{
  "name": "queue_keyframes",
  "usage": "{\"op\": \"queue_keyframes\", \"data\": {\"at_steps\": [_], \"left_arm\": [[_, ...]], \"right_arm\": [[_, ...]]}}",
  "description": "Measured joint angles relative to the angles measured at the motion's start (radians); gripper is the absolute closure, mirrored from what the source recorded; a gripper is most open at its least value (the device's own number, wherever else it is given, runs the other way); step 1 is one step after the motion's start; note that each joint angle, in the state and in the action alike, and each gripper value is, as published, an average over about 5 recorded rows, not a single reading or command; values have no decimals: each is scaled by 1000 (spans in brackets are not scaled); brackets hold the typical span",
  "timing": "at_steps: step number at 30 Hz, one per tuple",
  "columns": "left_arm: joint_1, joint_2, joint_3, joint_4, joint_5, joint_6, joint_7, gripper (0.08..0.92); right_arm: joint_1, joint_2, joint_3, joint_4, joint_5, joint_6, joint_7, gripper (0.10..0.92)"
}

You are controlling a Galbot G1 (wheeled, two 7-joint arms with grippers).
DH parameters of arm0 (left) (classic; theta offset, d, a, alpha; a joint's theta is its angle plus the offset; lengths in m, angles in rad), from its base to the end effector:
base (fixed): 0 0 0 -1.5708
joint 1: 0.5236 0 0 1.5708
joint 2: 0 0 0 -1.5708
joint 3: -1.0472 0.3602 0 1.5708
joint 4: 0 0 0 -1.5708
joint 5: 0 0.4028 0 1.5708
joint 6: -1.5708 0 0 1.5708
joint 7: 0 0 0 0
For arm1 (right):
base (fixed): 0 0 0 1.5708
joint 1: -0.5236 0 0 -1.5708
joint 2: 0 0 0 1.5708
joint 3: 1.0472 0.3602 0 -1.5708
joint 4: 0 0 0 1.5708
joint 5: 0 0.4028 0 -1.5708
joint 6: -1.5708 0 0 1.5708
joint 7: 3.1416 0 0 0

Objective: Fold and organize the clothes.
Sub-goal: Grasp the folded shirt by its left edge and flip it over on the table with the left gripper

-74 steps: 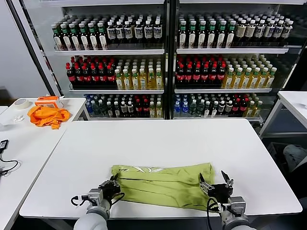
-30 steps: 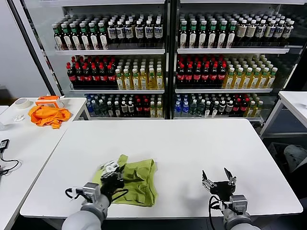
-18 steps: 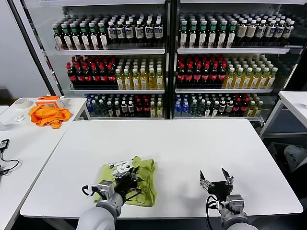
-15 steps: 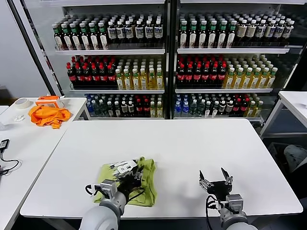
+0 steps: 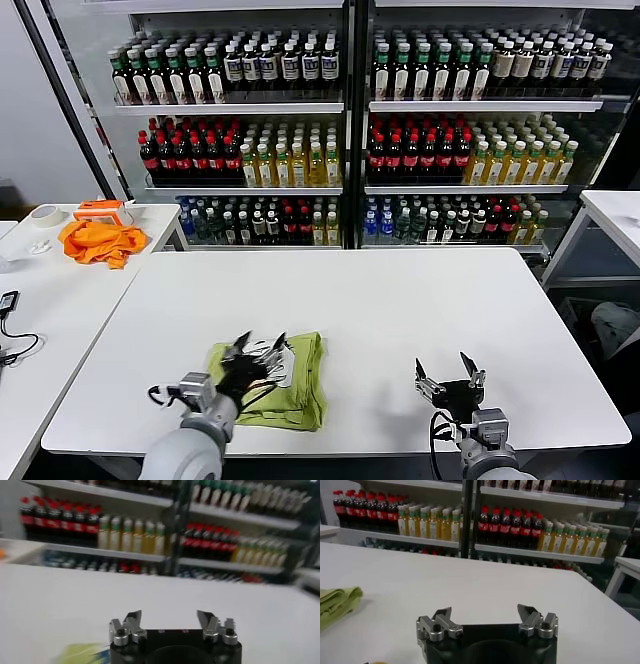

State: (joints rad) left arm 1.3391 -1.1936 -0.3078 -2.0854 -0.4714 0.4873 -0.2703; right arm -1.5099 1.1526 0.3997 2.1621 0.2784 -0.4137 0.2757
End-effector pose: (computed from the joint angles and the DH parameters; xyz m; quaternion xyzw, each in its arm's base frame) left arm 0.2767 -0.0102 -0.2692 -0.0742 -0.9774 0.0267 0.1961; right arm 0.2341 -0.0173 -0.2741 0.0212 -0.9832 0.0686 0.1676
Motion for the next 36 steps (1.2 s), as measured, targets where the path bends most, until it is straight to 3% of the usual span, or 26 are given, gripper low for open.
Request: {"op": "queue_keyframes", "data": {"at_steps": [5,18,36], "left_arm": [[31,14,-38,45,72,1,-9,179],[66,20,-107,120,86,-19,-6,193],[91,3,-104,136,-48,-46,20,692]], "right_arm": [[-8,-4,9,10,1,-1,-2,203],[-19,4,29,17,2,7,-2,203],[-28,3,42,27,1,13,-1,203]]}}
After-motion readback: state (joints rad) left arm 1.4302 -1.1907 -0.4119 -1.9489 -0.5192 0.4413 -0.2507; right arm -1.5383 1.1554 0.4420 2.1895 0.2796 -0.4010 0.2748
